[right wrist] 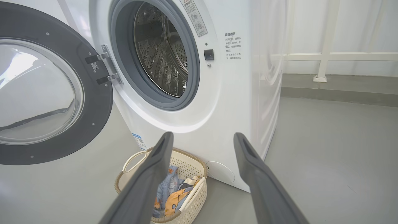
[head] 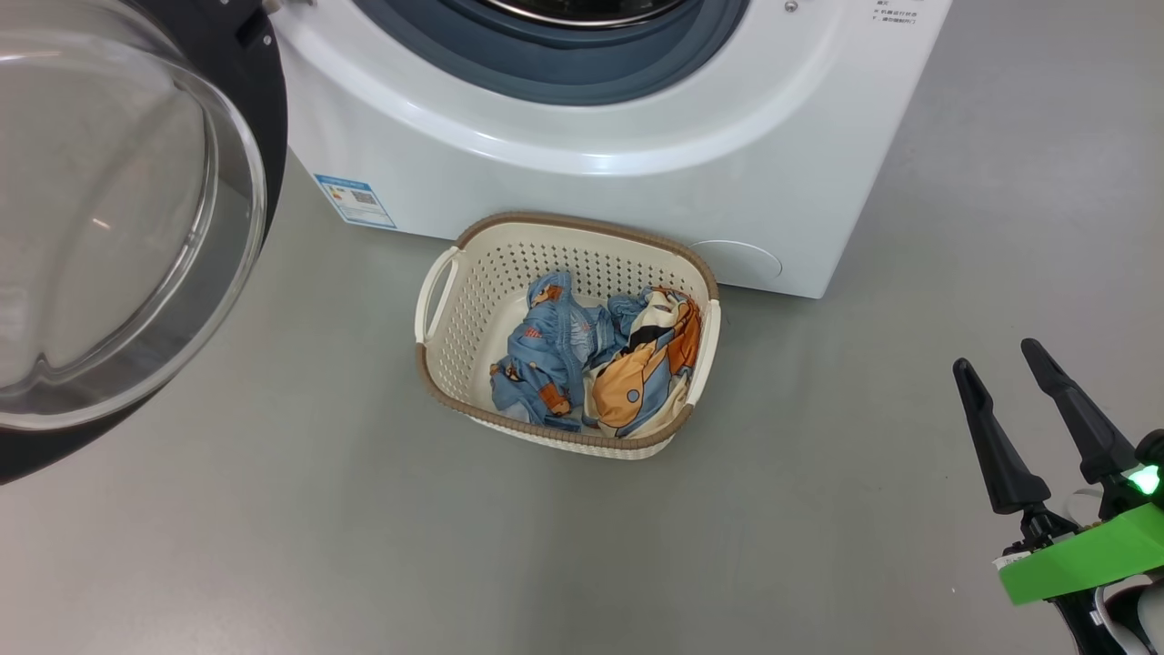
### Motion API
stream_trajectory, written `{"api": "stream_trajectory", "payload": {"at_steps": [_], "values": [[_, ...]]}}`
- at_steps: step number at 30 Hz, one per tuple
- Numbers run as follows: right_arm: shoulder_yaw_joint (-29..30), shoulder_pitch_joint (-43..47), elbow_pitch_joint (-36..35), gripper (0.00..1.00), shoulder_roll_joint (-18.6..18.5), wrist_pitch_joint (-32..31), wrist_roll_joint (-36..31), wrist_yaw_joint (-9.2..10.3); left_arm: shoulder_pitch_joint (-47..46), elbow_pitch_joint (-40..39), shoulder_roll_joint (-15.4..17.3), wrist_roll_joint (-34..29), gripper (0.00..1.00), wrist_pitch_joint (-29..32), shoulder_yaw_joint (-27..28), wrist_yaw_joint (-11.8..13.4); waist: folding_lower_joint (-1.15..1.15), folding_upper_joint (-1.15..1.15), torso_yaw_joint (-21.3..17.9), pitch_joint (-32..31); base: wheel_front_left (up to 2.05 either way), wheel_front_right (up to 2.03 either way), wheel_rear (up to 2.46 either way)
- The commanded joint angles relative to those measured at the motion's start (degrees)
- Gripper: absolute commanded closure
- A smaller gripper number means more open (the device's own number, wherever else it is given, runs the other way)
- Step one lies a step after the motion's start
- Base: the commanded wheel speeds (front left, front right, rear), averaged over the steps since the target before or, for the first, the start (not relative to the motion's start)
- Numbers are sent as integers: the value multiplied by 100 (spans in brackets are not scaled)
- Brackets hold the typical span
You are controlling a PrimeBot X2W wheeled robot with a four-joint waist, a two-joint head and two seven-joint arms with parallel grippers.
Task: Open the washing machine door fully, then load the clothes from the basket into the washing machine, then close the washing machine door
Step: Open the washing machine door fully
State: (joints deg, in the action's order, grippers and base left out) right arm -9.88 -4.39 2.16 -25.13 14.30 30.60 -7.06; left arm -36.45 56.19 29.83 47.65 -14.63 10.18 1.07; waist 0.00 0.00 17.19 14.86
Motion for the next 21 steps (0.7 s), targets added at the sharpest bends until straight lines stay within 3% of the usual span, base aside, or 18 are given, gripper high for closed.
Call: {"api": "stream_trajectory", "payload": {"at_steps": [1,12,13,14,15,16,17,21], "values": [[-108,-118,-106,0,-146,70,-112,-43,-175,-55,489,-65,100,-37,184,10,0,0,-7,-7,0,0,0],[-111,-53,-39,0,-86,70,-169,-43,-48,-102,309,-155,100,-37,249,-381,0,0,-12,-232,0,0,0],[-109,-15,-30,0,-53,70,-181,-43,60,-197,231,-202,70,-37,264,-439,0,0,-18,-295,0,0,0],[-109,-15,-30,0,-53,70,-181,-43,60,-197,231,-202,70,-37,264,-439,0,0,-18,-295,0,0,0],[-109,1,-31,0,-37,70,-188,-43,127,-275,189,-231,55,-37,280,-469,0,0,-28,-329,0,0,0],[-96,17,-36,0,-24,70,-198,-43,192,-348,132,-233,22,-37,301,-511,0,0,-31,-357,0,0,0],[-76,42,-36,0,-9,70,-203,-43,258,-428,73,-237,0,-37,323,-547,0,0,-30,-399,0,0,0],[-39,134,-46,0,27,70,-201,-43,566,-822,-188,-215,0,-37,474,-646,0,0,-51,-514,0,0,0]]}}
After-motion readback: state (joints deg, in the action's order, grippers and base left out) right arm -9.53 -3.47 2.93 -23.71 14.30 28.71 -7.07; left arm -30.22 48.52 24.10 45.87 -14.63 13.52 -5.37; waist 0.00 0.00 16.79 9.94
